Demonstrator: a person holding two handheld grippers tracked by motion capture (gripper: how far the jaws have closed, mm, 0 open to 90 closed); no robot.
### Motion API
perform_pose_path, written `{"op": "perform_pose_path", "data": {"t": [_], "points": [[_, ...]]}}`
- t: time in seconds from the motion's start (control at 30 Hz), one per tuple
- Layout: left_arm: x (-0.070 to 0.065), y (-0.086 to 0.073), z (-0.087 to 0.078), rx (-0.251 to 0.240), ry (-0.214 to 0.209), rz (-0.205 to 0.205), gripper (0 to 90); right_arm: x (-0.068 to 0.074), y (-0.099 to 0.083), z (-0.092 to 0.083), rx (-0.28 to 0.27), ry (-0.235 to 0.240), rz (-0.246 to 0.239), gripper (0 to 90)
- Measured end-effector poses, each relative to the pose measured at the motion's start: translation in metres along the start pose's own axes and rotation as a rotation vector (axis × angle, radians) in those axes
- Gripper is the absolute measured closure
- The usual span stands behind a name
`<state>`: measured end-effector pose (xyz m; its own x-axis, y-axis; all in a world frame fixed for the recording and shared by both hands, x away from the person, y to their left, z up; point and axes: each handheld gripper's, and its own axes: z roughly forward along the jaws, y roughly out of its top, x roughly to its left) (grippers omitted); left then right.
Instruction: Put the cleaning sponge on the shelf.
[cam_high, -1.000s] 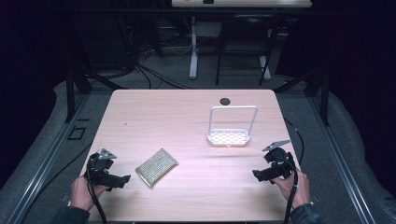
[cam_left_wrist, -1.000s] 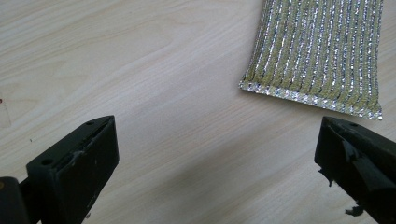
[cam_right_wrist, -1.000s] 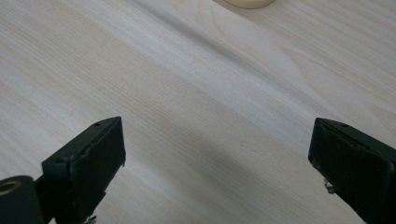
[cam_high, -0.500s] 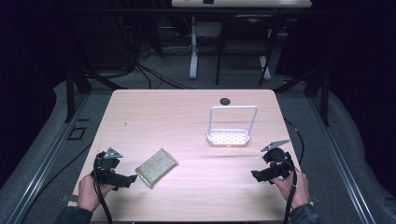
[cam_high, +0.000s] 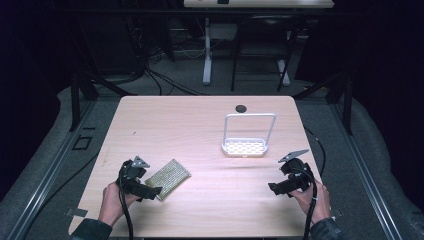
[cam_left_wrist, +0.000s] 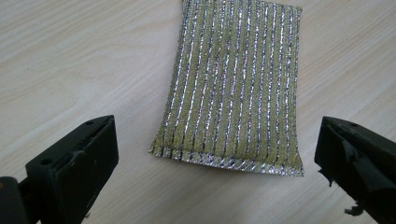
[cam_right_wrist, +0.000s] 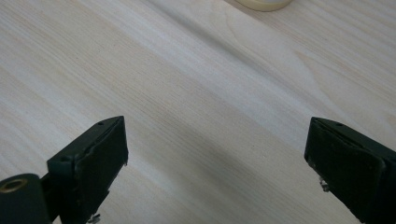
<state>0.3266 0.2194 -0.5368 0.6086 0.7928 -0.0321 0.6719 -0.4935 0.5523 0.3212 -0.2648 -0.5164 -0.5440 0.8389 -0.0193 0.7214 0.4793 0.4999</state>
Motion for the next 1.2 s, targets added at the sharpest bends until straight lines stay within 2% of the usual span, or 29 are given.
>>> {"op": "perform_pose_path", "data": {"t": [0.6,0.83,0.93,1.2], "points": [[-0.007,0.016,0.022,0.043,-0.006,0.015,0.0,0.0,0.001,0.001,0.001,-0.001,-0.006,6.0],[-0.011,0.02,0.031,0.069,-0.006,0.025,0.0,0.0,0.001,0.001,0.003,0.005,-0.006,6.1],[-0.013,0.02,0.036,0.095,-0.012,0.035,0.0,0.0,0.001,0.001,0.003,0.007,-0.005,6.1],[-0.015,0.019,0.04,0.126,-0.012,0.053,8.4,0.0,0.001,0.001,0.002,0.009,-0.004,6.2]]}}
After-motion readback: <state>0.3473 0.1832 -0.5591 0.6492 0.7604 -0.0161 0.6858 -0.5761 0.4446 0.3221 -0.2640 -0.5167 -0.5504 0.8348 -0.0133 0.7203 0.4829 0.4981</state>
